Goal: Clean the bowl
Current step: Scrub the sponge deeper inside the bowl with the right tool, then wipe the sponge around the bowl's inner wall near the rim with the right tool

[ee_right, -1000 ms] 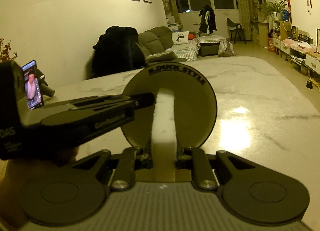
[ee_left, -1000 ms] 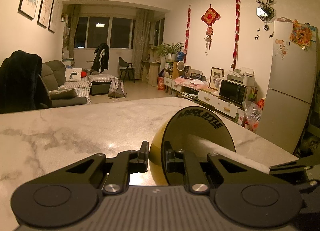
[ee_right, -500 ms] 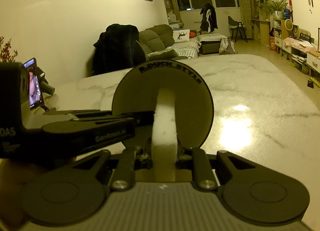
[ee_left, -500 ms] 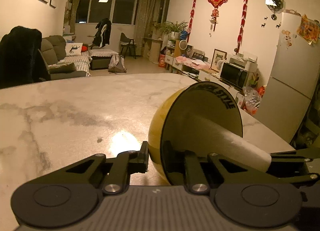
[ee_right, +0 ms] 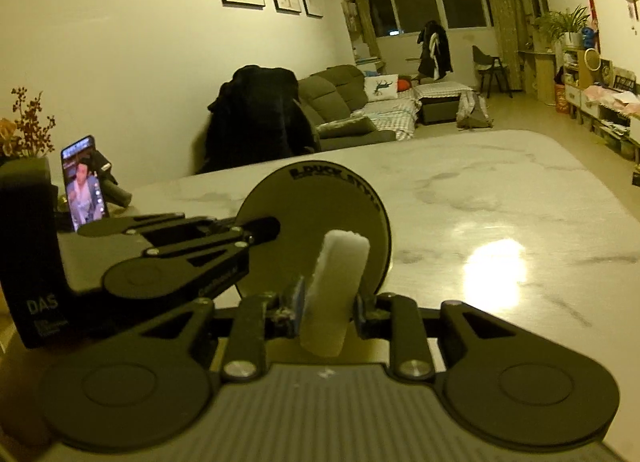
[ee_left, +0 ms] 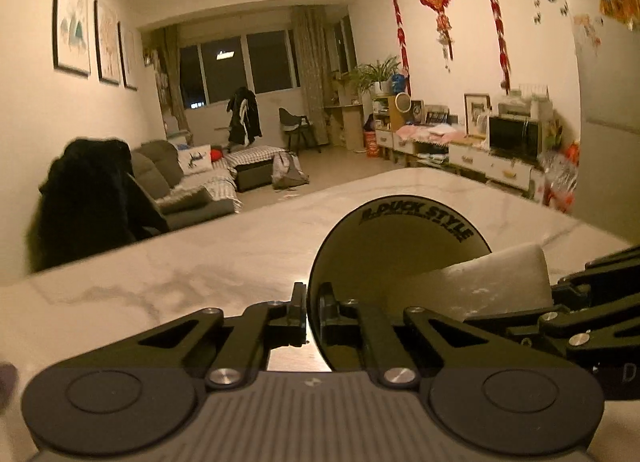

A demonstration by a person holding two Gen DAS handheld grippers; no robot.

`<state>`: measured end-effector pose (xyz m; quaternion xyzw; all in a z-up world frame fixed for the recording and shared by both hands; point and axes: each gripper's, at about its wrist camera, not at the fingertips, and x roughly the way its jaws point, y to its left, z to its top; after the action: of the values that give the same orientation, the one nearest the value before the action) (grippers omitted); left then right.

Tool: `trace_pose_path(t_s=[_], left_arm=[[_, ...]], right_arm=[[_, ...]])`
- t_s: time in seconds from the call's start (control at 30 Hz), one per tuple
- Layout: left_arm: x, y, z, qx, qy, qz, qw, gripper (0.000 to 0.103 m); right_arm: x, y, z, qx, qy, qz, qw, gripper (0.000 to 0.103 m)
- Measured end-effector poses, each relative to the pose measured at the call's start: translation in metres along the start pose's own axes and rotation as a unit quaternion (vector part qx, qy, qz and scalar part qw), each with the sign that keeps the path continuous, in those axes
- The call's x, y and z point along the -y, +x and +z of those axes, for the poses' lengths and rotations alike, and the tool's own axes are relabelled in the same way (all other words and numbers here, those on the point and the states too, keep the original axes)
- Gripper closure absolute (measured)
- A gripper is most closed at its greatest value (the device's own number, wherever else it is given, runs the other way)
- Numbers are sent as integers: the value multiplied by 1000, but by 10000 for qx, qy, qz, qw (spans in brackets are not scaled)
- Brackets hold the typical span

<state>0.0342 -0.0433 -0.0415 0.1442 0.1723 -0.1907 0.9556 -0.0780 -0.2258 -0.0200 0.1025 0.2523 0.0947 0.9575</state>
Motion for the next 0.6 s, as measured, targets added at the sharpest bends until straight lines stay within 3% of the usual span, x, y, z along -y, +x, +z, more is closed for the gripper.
trace_pose_path(t_s=[0.17,0.3,0.43,0.53,0.6], left_arm=[[10,0,3,145,625,15,9979,98],[19,-1,-5,545,940,-114,9940,96],[14,-2,-24,1262,789,-577,9872,92],[9,-2,-24,1350,556,-916,9850,92],[9,1,-25,1278,491,-933,9862,92]], right_arm=[[-8,6,-3,-76,-84,46,9999,77],[-1,7,-5,-115,57,40,9999,77],[-1,6,-5,-152,-10,1,9999,72],[0,3,-6,-138,-69,-20,9999,70],[3,4,-5,-97,-6,-28,9999,70]])
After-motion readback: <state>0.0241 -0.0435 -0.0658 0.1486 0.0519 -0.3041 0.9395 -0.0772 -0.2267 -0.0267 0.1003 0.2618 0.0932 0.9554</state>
